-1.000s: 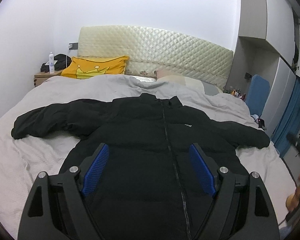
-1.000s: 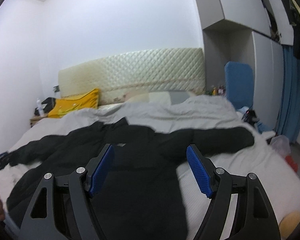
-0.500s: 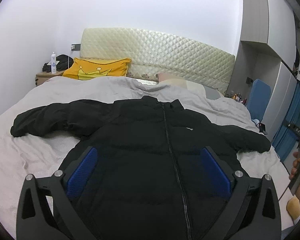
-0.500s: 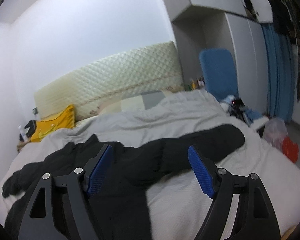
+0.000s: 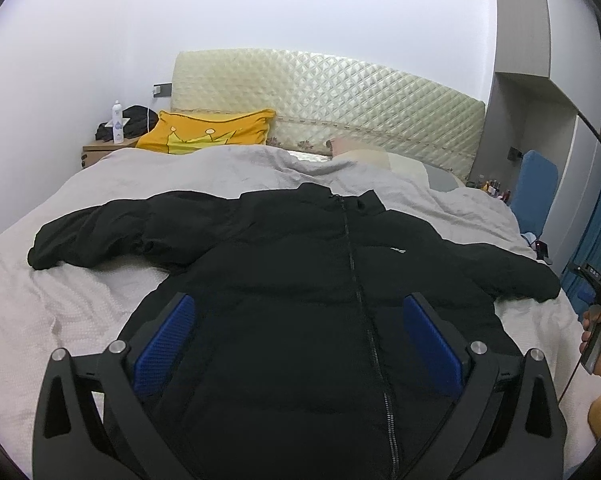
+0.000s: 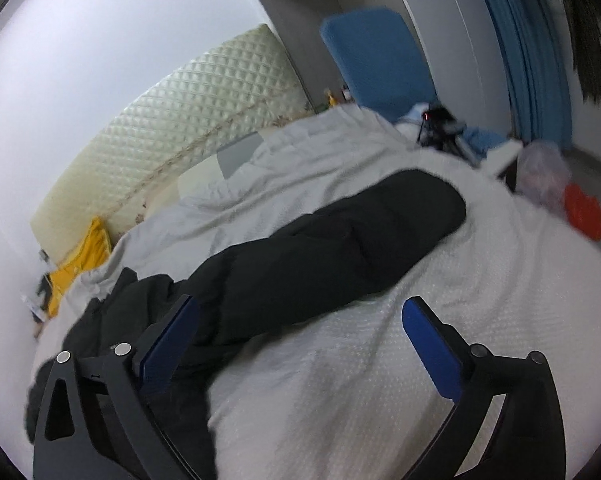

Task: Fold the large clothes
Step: 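Reach the right gripper to the jacket sleeve and grasp its cuff, then lift the sleeve with the right gripper and fold it across the jacket body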

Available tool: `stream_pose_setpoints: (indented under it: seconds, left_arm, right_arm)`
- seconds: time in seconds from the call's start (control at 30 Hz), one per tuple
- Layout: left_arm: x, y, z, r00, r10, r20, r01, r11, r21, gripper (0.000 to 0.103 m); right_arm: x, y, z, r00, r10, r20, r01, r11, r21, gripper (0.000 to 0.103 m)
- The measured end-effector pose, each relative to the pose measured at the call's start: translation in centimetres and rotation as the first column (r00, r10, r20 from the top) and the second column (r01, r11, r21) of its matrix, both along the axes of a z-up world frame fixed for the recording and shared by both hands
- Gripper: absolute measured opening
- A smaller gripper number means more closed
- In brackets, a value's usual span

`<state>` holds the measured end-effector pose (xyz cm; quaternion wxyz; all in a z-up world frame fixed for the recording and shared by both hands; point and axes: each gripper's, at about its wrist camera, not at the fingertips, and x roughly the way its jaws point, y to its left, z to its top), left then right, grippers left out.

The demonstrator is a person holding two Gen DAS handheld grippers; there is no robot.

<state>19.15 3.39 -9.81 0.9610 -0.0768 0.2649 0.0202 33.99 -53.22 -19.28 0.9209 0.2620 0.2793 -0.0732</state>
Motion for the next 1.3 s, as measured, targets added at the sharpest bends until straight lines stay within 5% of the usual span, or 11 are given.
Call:
stream_pose_setpoints:
  seconds: [0.13,0.27,0.67,0.93,0.97,1.03,1.07,1.2,1.3]
  left_arm:
    - [0.8,-0.1,-0.8,1.0,0.018,-0.024,-0.018,1.0,-0.005,0.103]
    - [1.9,-0.6,-1.8,0.997,0.033,-0.067,-0.033,0.999,-0.001,0.103]
    - [4.4,-0.7,-3.7,0.993,0.058,-0.108,-0.056,0.998,0.022,0.103]
    - [6.3,-1.1,-5.2,0.987,0.07,-0.143,-0.067,0.997,0.027,0.103]
    - [6.6,-1.2,-5.3,0.987,0.071,-0.146,-0.067,0.997,0.035,0.103]
    - [7.0,-1.4,-5.4,0.985,0.075,-0.153,-0.067,0.996,0.058,0.102]
    - [7.1,-1.4,-5.4,0.985,0.08,-0.152,-0.07,0.995,0.068,0.103]
    - [6.9,-1.3,-5.2,0.985,0.095,-0.143,-0.083,0.992,0.093,0.102]
    - [6.7,-1.1,-5.0,0.985,0.104,-0.138,-0.091,0.991,0.098,0.102]
  right_arm:
    - [0.9,-4.0,-3.4,0.999,-0.037,-0.013,0.039,0.988,0.149,0.102]
    - [1.0,-8.9,-7.6,0.994,-0.11,0.02,0.094,0.918,0.385,0.102]
    - [7.2,-14.8,-12.3,0.983,-0.164,0.078,0.117,0.901,0.417,0.102]
    - [13.5,-12.4,-12.8,0.988,-0.073,0.135,0.02,0.935,0.355,0.096]
    - [14.1,-11.9,-12.7,0.987,-0.066,0.146,0.011,0.938,0.347,0.092]
    - [14.5,-12.0,-12.8,0.984,-0.078,0.158,0.015,0.93,0.368,0.046]
    - [14.6,-12.5,-13.1,0.984,-0.102,0.147,0.036,0.918,0.395,0.037]
    - [13.8,-12.8,-12.4,0.981,-0.139,0.139,0.081,0.93,0.358,0.017]
    - [12.3,-12.7,-10.8,0.97,-0.188,0.152,0.131,0.938,0.322,0.011]
